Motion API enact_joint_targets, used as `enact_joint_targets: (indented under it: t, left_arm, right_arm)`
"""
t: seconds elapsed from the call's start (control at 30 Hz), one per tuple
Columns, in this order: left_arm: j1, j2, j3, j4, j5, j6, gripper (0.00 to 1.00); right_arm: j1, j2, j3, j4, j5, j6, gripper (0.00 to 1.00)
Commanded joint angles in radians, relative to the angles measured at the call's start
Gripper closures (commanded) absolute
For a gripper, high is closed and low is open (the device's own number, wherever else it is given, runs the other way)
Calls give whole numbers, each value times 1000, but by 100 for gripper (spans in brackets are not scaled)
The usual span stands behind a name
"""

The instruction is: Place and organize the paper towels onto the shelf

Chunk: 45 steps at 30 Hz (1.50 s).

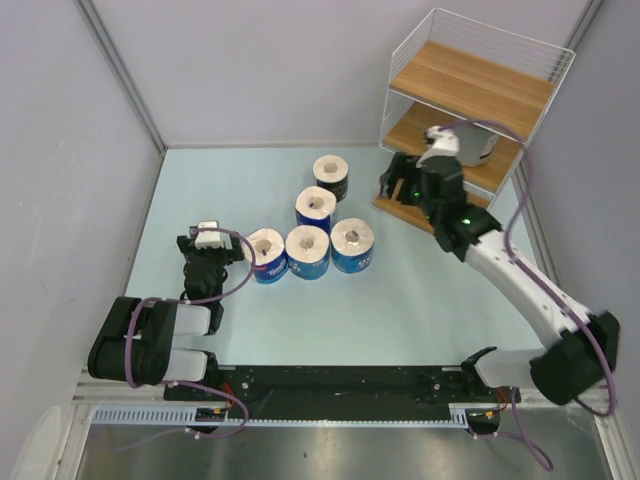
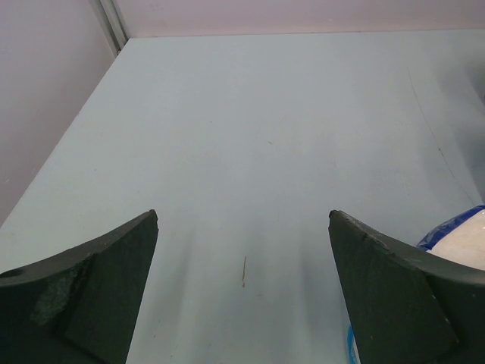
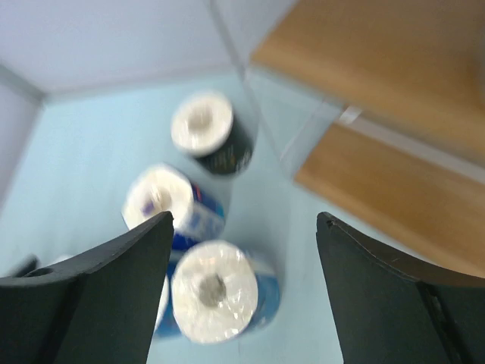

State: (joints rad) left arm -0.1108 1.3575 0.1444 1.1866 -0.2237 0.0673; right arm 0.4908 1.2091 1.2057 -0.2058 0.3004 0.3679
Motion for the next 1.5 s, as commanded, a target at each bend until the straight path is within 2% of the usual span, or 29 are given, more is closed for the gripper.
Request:
enact_joint_targets:
  t: [0.0,0.07,0.2,0.53,0.63,0.67,0.73,0.77,0.87,0.9,1.1,1.47]
  left_arm:
    - [3,-15,14,25,32,-17,0]
    - [3,-15,14,24,32,-17,0]
    - [3,-15,14,25,32,-17,0]
    - [3,-17,14,25,32,-17,0]
    - [3,-17,14,24,32,-17,0]
    - [3,-17,14,24,32,-17,0]
    - [3,-15,14,24,32,-17,0]
    - [3,-17,14,25,32,-18,0]
    - [3,-15,14,24,32,-17,0]
    - [3,-17,14,24,32,-17,0]
    - [3,-15,14,24,32,-17,0]
    - [3,-15,14,25,32,-17,0]
  right_arm:
    - [51,205,-38,-86,-178,32,19]
    - [60,300,-40,-83,-213,51,19]
    - [98,389,-60,-53,-216,75,19]
    - [150,464,-86,-26,-181,101,19]
    - [150,481,-86,-27,-178,97,25]
    - [149,484,-86,-29,-172,95,32]
    - [150,486,-86,-35,-169,88,39]
    - [150,483,-84,-37,-162,86,47]
    - [150,454,-86,-40,-158,82,61]
    - [149,440,-86,-41,-155,83,63]
    - [147,230,-84,-35,-67,49,64]
    - [55,14,-12,-76,29,-12,64]
